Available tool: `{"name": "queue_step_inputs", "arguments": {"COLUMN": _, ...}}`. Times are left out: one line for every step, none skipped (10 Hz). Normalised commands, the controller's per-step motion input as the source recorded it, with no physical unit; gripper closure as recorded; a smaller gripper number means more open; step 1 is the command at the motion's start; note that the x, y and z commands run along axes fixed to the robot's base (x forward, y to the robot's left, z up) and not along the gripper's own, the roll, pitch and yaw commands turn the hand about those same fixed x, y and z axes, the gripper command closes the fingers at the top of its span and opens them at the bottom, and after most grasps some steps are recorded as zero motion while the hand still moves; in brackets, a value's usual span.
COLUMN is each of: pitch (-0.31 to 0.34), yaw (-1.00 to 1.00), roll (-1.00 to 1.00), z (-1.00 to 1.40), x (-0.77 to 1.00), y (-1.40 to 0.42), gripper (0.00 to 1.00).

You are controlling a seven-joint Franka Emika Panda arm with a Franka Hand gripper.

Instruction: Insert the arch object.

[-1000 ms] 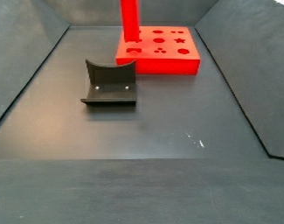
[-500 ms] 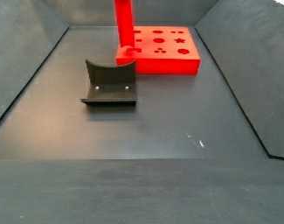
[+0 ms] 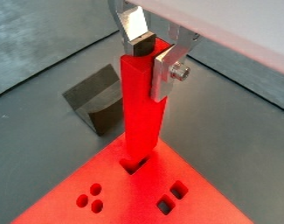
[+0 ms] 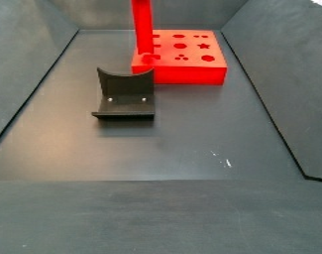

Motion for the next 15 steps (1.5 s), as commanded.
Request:
{"name": "queue_step_inputs", "arguments": {"pitch": 0.0, "yaw": -0.01, "roll": 0.07, "z": -0.04, "x": 0.0, "y": 0.0, "gripper": 1.0}}
{"name": "queue_step_inputs", "arguments": {"pitch": 0.0, "yaw": -0.23, "roll": 0.03, "z": -0.1, "x": -0.14, "y": 0.0, "gripper": 1.0}}
{"name": "queue_step_inputs", "arguments": {"pitch": 0.0, "yaw": -0.21, "roll": 0.0, "z": -0.05, "x": -0.15, "y": 0.0, "gripper": 1.0}}
{"name": "queue_step_inputs", "arguments": {"pitch": 0.0, "yaw": -0.21, "roll": -0.06, "z": -0.05, "x": -0.17, "y": 0.0, "gripper": 1.0}}
{"name": "queue_step_inputs", "arguments": {"pitch": -0.031, "yaw": -0.18, "roll": -0.13, "z": -0.04, "x": -0.14, "y": 0.0, "gripper": 1.0}}
{"name": "queue_step_inputs", "arguments": {"pitch": -0.05, "yaw": -0.21, "roll": -0.12, "z": -0.03, "x": -0.16, "y": 0.0, "gripper": 1.0}}
{"name": "queue_step_inputs", "arguments": {"pitch": -0.051, "yaw": -0.22, "roll": -0.13, "z": -0.06, "x": -0.1, "y": 0.0, "gripper": 1.0}}
{"name": "queue_step_inputs", "arguments": {"pitch": -0.063, "yaw": -0.14, "roll": -0.15, "z": -0.09, "x": 0.0, "y": 0.0, "gripper": 1.0}}
{"name": "queue_step_inputs", "arguments": {"pitch": -0.037, "yaw": -0.05, "roll": -0.08, "z": -0.23, "x": 0.03, "y": 0.0, "gripper": 1.0}}
{"name": "queue_step_inputs", "arguments": {"pitch": -0.029, "yaw": -0.03, "roll": -0.08, "z": -0.24, "x": 0.17, "y": 0.0, "gripper": 1.0}}
{"name": "queue_step_inputs", "arguments": {"pitch": -0.02, "yaw": -0.01, "roll": -0.04, "z": -0.29, "x": 0.12, "y": 0.0, "gripper": 1.0}}
{"name": "queue_step_inputs", "arguments": {"pitch": -0.03, "yaw": -0.02, "roll": -0.03, "z": -0.35, "x": 0.05, "y": 0.0, "gripper": 1.0}}
{"name": "queue_step_inputs", "arguments": {"pitch": -0.021, "yaw": -0.01, "roll": 0.0, "z": -0.4, "x": 0.0, "y": 0.01, "gripper": 1.0}}
{"name": "queue_step_inputs", "arguments": {"pitch": -0.031, "yaw": -0.05, "roll": 0.0, "z": -0.49, "x": -0.05, "y": 0.0, "gripper": 1.0}}
{"name": "queue_step_inputs", "arguments": {"pitch": -0.059, "yaw": -0.1, "roll": 0.0, "z": -0.72, "x": 0.0, "y": 0.0, "gripper": 1.0}}
